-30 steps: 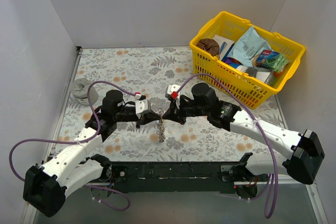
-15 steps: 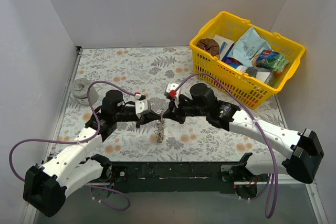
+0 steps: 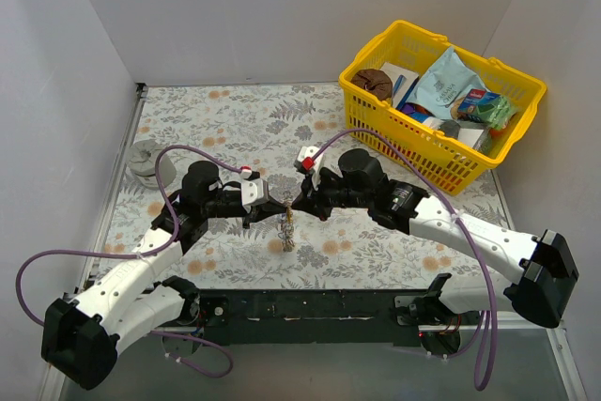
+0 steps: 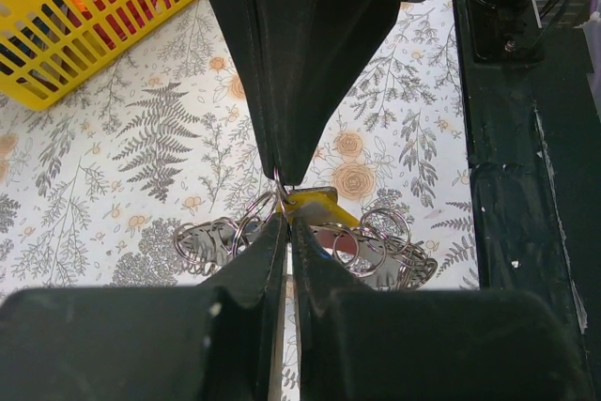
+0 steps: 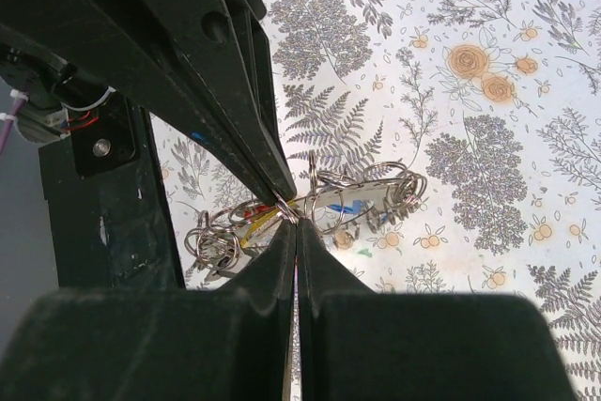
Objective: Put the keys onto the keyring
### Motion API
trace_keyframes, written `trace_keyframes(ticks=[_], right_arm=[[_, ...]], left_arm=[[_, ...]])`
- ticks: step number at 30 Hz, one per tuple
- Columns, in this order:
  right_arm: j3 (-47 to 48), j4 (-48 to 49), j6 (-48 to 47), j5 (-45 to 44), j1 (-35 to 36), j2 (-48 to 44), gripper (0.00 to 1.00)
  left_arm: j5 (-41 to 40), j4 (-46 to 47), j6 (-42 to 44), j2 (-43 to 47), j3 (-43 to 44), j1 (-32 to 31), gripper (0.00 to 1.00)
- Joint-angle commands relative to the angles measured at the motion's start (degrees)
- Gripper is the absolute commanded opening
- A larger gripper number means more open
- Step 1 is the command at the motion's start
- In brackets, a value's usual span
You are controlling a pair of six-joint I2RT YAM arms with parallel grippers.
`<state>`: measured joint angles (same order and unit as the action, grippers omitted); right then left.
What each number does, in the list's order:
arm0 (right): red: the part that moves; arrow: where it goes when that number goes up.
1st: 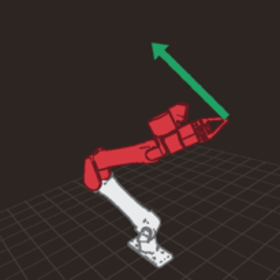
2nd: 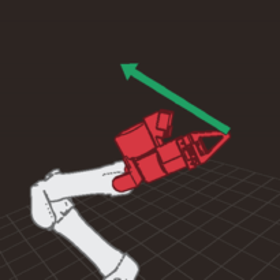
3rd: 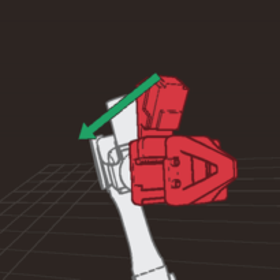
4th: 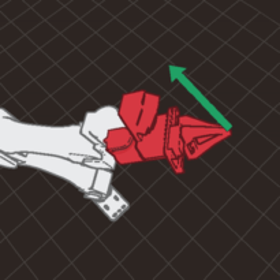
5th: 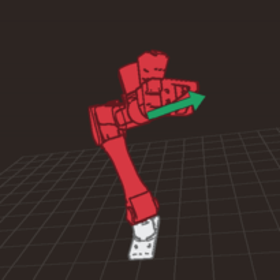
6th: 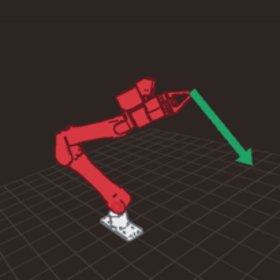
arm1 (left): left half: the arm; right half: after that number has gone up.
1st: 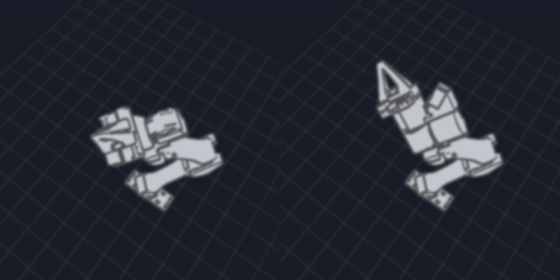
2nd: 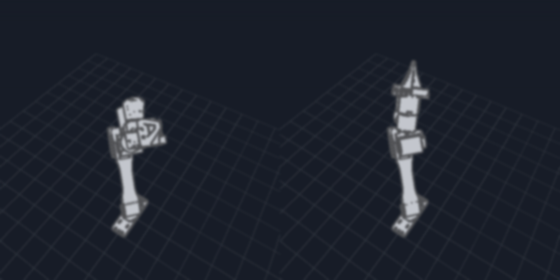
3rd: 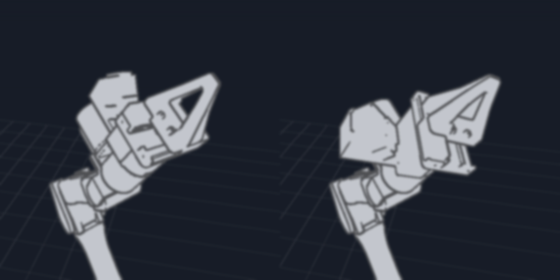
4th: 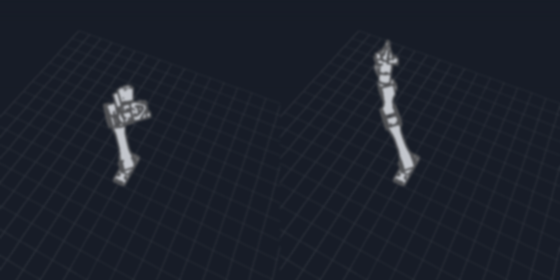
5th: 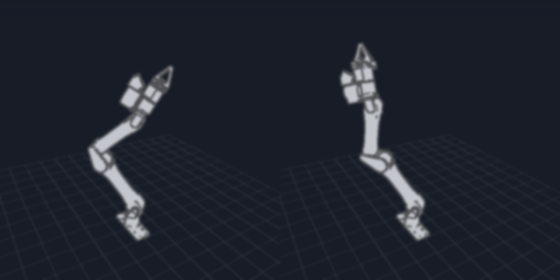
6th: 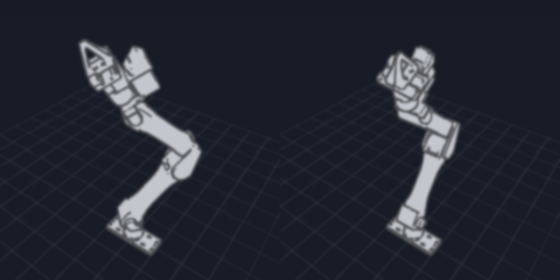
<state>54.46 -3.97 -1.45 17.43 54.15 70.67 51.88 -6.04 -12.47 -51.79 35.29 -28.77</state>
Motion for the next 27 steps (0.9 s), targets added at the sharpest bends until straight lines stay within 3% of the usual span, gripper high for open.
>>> trace_keyframes(ticks=[1, 17, 27], right_arm=[[2.85, -1.21, 1.01, -7.23, -0.54, 0.34, 0.01], [9.43, -7.80, 0.57, -4.86, -0.36, 2.36, 0.01], [13.39, -11.59, 3.12, -7.76, 0.78, 6.40, 0.01]], left_arm=[[6.48, 2.35, 0.52, 3.10, 0.66, -0.49, 0.00], [2.80, 2.79, -0.01, 3.28, 0.57, -0.41, 0.00], [0.51, 2.79, -0.36, 3.45, 0.57, -0.41, 0.00]])
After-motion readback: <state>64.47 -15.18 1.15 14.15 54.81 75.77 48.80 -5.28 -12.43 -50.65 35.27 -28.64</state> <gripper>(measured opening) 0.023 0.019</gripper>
